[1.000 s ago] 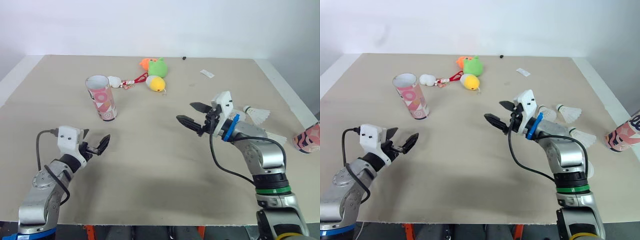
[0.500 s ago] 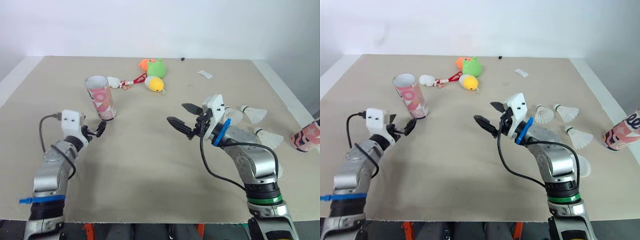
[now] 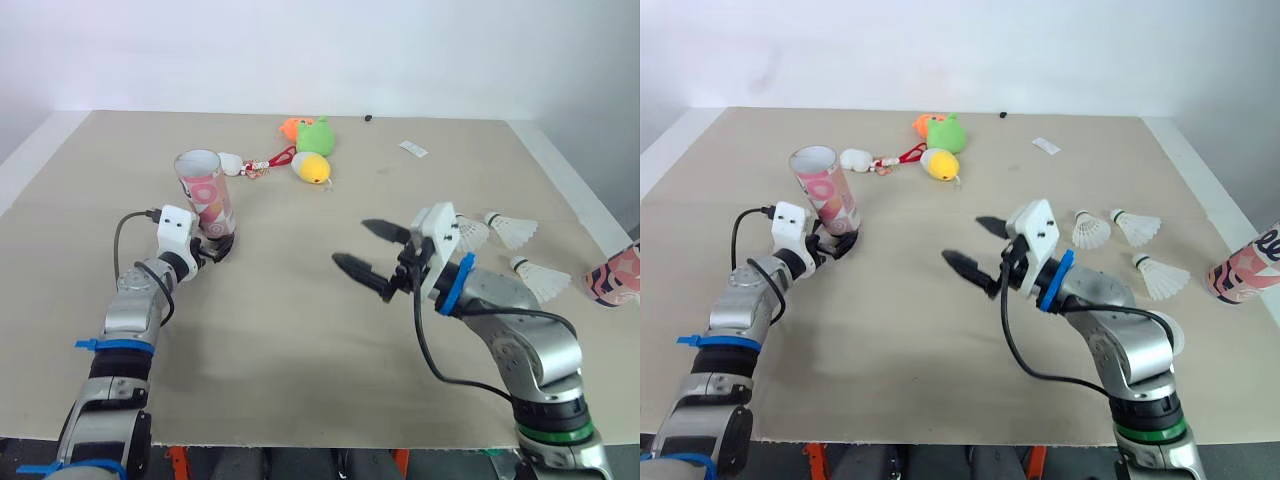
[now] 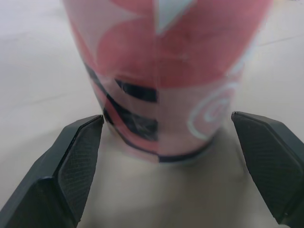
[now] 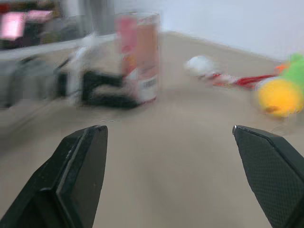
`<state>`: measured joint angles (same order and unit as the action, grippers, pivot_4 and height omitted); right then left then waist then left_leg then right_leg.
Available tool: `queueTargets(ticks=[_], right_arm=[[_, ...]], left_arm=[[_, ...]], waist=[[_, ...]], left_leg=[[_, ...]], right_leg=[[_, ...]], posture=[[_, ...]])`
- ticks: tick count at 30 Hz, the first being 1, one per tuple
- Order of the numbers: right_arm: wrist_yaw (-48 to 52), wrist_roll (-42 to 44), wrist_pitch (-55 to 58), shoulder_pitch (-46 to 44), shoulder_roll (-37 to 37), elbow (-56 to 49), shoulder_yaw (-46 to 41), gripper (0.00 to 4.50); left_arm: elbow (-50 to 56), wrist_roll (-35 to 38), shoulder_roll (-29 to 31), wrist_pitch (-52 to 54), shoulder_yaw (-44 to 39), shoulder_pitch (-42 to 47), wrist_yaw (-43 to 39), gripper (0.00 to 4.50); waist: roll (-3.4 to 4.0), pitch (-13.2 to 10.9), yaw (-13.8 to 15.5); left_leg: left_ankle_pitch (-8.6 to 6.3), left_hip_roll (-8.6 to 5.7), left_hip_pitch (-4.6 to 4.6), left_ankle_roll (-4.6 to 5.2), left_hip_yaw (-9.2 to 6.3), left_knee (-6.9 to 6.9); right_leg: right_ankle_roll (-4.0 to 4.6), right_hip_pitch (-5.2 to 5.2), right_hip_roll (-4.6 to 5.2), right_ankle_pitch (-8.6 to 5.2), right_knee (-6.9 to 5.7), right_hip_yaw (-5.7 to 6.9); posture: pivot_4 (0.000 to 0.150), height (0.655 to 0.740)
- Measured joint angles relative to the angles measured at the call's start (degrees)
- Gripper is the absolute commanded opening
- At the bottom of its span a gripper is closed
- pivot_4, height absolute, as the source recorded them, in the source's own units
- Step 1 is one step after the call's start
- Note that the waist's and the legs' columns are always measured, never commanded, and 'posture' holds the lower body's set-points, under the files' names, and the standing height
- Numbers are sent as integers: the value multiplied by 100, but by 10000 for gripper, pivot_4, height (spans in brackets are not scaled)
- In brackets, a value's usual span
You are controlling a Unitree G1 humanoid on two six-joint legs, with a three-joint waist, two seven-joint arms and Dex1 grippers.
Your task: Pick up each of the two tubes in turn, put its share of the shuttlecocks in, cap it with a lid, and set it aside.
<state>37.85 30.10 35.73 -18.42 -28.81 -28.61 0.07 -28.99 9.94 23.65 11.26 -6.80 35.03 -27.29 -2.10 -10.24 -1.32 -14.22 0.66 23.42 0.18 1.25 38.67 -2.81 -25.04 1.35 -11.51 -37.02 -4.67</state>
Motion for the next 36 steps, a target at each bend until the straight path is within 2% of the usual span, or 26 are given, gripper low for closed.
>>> queueTargets(ticks=[18,19,20,22,24,30,36], right_arm=[[-69,351,320,231,-223,-533,-11,44861],[-80,352,324,231,-229,-543,-11,45000],[-91,355,327,232,-236,-546,-10,45000],[-100,358,333,232,-252,-546,-10,45000],[-104,361,334,232,-259,-546,-11,45000],[-150,362,334,238,-308,-546,-11,45000],[-7,617,421,531,-649,-563,-262,45000]], left_arm=[[-2245,-387,-81,-1283,251,1302,-243,45000],[-2334,-396,-98,-1358,250,1341,-248,39844],[-2414,-416,-121,-1408,250,1378,-261,37880],[-2514,-446,-173,-1523,250,1444,-282,30087],[-2611,-462,-193,-1593,250,1510,-289,27012],[-2673,-547,-196,-1758,260,1520,-358,27012],[-2262,-608,41,-1756,488,1368,-1051,27012]], waist=[[-2,1,0],[-2,1,0],[-2,1,0],[-2,1,0],[-2,1,0],[-2,1,0],[-2,1,0]], left_leg=[[0,-4,10,0,-13,4],[0,-4,10,0,-14,5],[0,-4,10,0,-15,6],[0,-5,11,1,-17,7],[0,-5,11,0,-17,8],[0,-5,14,1,-21,8],[0,-4,23,0,-25,8]], right_leg=[[-1,0,-5,-1,0,7],[-1,0,-5,-1,0,7],[-1,0,-5,-1,0,8],[-1,1,-5,-1,-1,9],[-1,1,-6,-1,-1,10],[-1,1,-6,0,-1,11],[-2,-3,-6,-1,0,11]], posture=[[1500,7323],[1500,7323],[1500,7323],[1500,7323],[1500,7323],[1500,7323],[1500,7323]])
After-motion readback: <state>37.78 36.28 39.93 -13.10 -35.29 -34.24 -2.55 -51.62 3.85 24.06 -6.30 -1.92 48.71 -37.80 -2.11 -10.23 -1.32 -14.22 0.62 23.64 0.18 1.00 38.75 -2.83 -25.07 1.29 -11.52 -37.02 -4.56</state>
